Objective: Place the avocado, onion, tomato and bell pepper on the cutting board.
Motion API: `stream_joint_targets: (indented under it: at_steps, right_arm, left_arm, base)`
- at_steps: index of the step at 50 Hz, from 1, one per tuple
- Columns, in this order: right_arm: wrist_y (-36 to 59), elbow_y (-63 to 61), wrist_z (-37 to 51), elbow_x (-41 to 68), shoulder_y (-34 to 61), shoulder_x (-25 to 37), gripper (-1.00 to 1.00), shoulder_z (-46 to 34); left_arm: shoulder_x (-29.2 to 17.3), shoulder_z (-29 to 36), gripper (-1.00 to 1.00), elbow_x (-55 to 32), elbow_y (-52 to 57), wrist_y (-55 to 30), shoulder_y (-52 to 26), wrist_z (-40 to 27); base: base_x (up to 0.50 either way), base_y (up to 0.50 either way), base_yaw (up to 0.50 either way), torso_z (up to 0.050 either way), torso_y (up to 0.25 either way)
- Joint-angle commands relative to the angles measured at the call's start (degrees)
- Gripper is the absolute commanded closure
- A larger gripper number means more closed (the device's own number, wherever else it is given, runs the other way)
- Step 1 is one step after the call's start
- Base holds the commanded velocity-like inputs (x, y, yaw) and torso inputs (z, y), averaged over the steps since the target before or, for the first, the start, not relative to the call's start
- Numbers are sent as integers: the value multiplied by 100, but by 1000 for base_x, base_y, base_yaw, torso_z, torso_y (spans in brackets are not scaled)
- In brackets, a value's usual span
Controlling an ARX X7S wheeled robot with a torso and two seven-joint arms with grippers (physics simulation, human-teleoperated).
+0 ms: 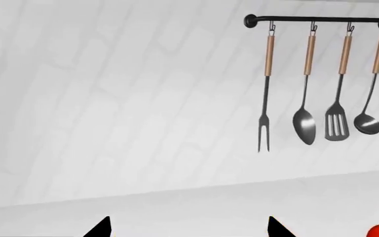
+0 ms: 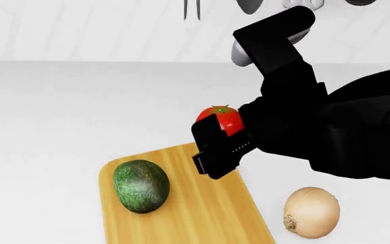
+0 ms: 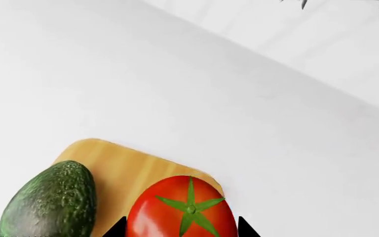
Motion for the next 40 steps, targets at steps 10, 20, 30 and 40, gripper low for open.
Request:
stream_joint_targets:
  at_steps: [10, 20, 30, 40]
  right_arm:
    - [-103, -209, -57, -107, -201, -84, 100, -68]
    - [-88, -171, -70, -123, -170, -188, 100, -123]
    - [-144, -175, -84, -197, -252, -235, 100, -198]
    - [-61, -325, 66, -43, -87, -84, -100, -77]
  left_arm:
    - [-139, -212, -100, 0, 79, 191, 306, 38]
    - [-166, -292, -100, 34, 76, 256, 433, 85]
    - [-231, -419, -100, 87, 119, 360, 669, 142]
    - [-284, -526, -100, 75, 175, 432, 810, 146]
  base:
    - [0, 0, 0, 1, 0]
    - [0, 0, 0, 0, 0]
    - [0, 0, 0, 0, 0]
    - [0, 0, 0, 0, 0]
